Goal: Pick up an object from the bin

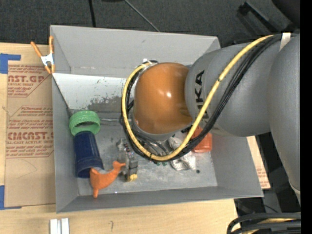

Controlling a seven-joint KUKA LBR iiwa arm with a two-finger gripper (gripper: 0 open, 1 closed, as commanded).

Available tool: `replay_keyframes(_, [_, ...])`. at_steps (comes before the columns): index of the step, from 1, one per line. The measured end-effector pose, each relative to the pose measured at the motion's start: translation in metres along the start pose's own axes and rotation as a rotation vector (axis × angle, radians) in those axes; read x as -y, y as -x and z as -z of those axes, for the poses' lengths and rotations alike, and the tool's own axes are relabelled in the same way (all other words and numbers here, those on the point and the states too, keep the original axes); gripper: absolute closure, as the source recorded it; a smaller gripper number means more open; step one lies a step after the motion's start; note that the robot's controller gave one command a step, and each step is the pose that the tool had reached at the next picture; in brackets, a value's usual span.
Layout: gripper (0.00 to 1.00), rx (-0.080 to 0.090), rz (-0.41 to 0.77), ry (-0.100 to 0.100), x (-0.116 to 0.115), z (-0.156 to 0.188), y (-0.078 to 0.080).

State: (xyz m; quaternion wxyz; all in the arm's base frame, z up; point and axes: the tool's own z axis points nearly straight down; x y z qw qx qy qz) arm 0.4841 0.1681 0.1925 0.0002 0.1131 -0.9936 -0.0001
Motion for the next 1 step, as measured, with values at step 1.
replay_keyframes(1, [1.00,-0.004,0.007,-0.001,0.0033,0.0503,0.0086])
